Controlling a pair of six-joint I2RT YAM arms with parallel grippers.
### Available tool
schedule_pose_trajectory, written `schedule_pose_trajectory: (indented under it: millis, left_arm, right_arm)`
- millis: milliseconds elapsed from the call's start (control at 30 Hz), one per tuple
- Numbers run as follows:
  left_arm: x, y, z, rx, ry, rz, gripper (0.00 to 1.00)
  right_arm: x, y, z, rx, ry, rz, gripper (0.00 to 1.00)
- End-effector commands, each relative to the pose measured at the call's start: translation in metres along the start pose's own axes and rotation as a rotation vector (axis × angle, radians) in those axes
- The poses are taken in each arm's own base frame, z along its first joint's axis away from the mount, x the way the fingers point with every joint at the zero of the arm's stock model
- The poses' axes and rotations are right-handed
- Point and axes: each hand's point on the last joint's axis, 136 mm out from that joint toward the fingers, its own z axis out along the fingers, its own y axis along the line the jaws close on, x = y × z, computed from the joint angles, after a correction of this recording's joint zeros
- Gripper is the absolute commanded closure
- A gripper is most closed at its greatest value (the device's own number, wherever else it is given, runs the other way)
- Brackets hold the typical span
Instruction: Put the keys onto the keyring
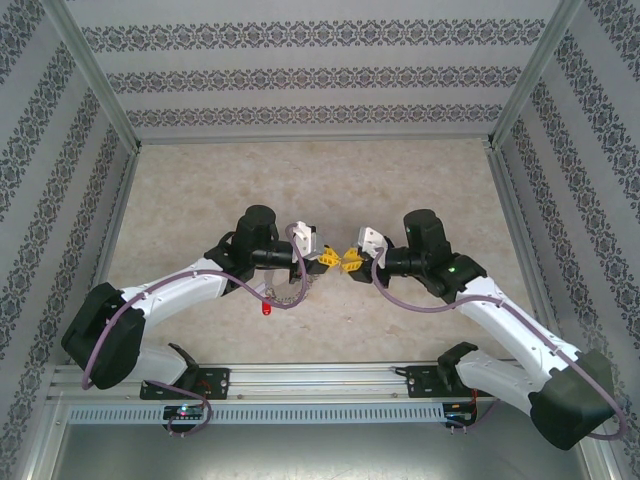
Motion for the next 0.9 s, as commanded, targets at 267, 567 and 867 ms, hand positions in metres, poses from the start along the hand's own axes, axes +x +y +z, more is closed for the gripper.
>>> schedule_pose_trajectory:
  millis: [267,567,867]
  left_arm:
    - [-0.0162,-0.0101,0.0022,0.065,-0.027,0.041,1.0]
    - [-0.012,-0.0109,0.0054,0.076,-0.004,0.036,1.0]
    - [-0.0094,-0.0111,0.0087,0.08,0.005,0.036,1.0]
  right_arm:
    - [-0.0174,0.0046,0.0005,-0.019,-0.032,-0.107,0.83]
    - [-0.0226,0.0051,-0.0017,-0.016,-0.047,-0.127,0.81]
    - [-0.0235,0.0044,-0.0025,-0.009,-0.051,-0.13,0.83]
